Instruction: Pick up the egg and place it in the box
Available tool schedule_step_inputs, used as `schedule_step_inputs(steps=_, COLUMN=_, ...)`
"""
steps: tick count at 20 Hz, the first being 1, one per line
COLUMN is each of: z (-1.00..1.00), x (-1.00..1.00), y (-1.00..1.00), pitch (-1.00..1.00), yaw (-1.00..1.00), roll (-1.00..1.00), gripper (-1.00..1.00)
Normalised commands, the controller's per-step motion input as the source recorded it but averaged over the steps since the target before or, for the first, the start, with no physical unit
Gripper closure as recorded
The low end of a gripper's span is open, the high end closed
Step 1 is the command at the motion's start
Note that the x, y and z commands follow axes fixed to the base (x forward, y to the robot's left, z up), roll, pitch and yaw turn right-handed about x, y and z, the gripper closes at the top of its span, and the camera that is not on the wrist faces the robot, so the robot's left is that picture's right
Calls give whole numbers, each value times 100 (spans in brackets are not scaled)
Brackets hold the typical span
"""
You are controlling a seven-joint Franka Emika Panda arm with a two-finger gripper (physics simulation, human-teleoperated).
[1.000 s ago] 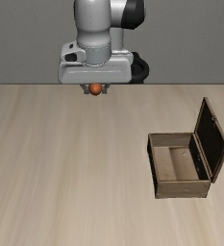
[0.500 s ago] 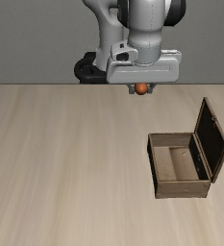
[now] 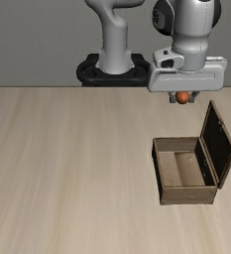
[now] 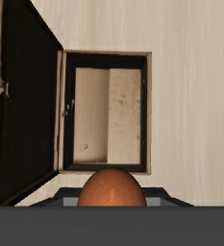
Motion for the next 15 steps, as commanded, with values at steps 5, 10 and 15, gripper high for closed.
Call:
schedule_step_inputs(steps=5, z=0, x=100, y=0, pitch=0, yaw=0, roll=0, gripper=100)
schedule_step_inputs(steps=10, z=0, x=0, y=20, pitch=0, yaw=0, roll=0, gripper=-100)
schedule_step_inputs(steps=15, z=0, x=0, y=0, pitch=0, yaw=0, roll=0, gripper=-100)
